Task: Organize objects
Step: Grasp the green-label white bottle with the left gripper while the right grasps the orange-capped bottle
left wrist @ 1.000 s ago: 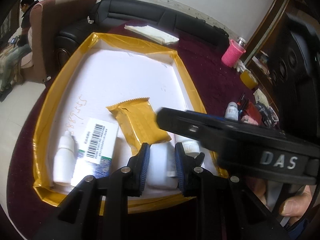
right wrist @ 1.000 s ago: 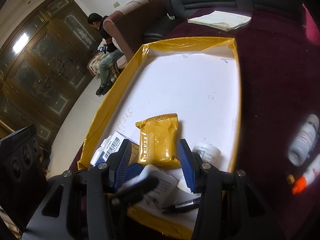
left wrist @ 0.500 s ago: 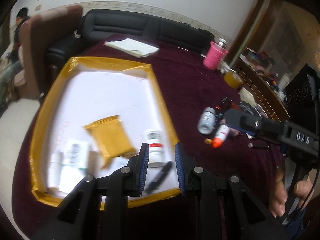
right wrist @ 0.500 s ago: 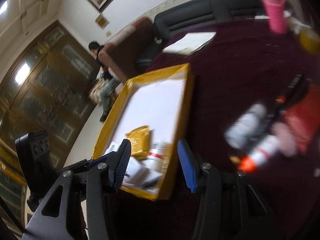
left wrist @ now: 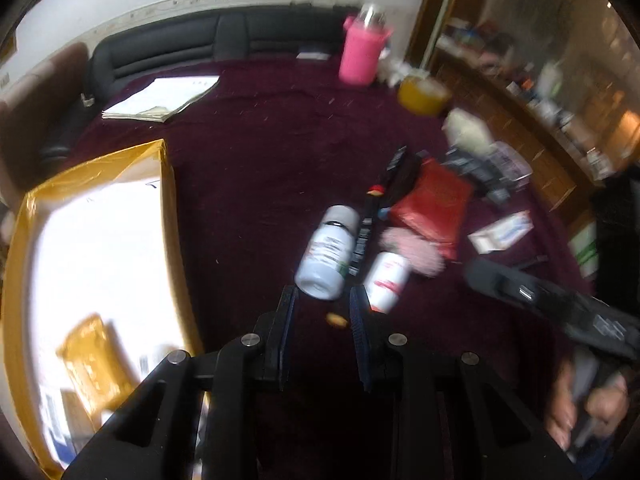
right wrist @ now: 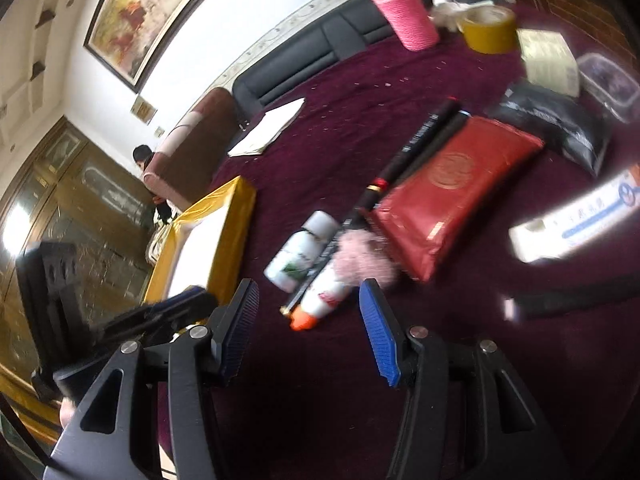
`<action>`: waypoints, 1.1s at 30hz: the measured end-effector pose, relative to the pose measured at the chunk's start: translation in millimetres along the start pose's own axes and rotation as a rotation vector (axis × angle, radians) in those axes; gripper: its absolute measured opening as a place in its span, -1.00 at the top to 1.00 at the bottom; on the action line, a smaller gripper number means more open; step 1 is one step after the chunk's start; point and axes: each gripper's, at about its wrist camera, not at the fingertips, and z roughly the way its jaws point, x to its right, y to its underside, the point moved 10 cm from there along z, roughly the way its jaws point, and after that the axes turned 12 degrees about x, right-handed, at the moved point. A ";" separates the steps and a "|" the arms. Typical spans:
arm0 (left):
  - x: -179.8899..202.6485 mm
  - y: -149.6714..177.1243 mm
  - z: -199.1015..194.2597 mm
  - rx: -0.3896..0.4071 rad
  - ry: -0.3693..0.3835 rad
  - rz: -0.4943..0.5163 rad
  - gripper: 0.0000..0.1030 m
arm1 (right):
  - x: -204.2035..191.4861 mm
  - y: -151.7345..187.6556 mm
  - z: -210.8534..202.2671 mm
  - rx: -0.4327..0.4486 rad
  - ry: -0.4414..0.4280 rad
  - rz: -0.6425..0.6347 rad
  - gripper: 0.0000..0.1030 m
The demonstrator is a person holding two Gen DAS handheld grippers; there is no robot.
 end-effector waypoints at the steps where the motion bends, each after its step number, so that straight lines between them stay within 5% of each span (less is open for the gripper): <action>1: 2.0 -1.0 9.4 -0.022 -0.006 0.024 0.56 | 5.4 0.7 0.8 -0.005 -0.001 0.014 0.00; 8: 3.6 -15.4 56.5 -0.083 -0.048 0.075 0.52 | 10.4 10.1 12.6 -0.055 -0.034 0.051 0.00; 12: 9.7 -9.6 79.0 -0.133 -0.070 0.134 0.30 | 8.5 14.0 17.5 -0.072 -0.042 0.052 0.00; 18: -4.2 -4.1 87.8 -0.119 -0.078 0.105 0.43 | 3.2 19.1 25.8 -0.091 -0.019 0.031 0.03; 23: -16.9 8.2 73.7 -0.109 -0.087 0.052 0.43 | -0.6 19.5 36.4 -0.111 0.042 -0.016 0.07; 33: -13.3 36.2 41.6 -0.071 -0.029 -0.043 0.43 | 11.2 25.0 72.2 -0.143 0.257 -0.189 0.53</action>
